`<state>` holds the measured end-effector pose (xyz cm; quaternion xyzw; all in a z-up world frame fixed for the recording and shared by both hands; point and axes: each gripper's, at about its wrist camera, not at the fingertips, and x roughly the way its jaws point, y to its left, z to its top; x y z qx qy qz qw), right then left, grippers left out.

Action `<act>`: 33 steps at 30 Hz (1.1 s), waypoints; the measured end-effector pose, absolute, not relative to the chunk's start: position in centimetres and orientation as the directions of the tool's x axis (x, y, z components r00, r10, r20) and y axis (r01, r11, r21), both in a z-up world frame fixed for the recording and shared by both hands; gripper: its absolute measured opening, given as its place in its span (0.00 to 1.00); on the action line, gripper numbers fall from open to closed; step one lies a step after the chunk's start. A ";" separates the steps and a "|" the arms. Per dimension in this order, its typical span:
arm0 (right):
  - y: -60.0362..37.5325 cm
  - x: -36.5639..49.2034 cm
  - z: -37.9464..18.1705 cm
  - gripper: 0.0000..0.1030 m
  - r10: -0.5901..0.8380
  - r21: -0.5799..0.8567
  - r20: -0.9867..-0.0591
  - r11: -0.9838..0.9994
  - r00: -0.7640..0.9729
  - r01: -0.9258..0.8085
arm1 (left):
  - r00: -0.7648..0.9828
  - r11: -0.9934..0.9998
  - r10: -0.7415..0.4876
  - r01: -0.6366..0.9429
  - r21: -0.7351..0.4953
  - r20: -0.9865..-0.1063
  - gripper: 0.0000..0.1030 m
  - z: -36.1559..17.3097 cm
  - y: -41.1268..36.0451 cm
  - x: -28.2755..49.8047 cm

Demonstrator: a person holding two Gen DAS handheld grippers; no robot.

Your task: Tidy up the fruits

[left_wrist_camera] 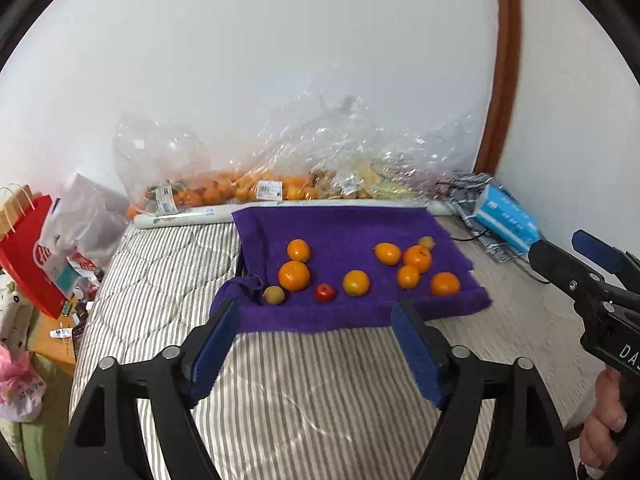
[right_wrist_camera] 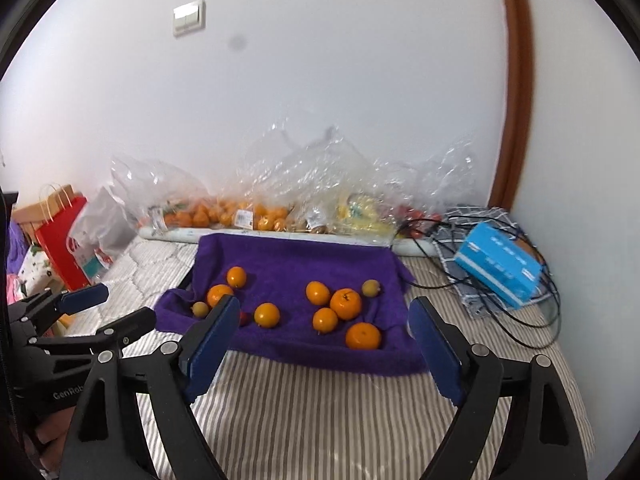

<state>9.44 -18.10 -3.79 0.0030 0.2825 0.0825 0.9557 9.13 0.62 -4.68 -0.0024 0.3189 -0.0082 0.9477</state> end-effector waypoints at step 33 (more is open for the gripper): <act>-22.2 -3.5 -2.1 1.00 0.153 0.077 -0.464 0.988 0.873 -0.132 | 0.895 1.000 0.008 -0.017 -0.016 -0.447 0.87 -1.5 -3.6 -2.9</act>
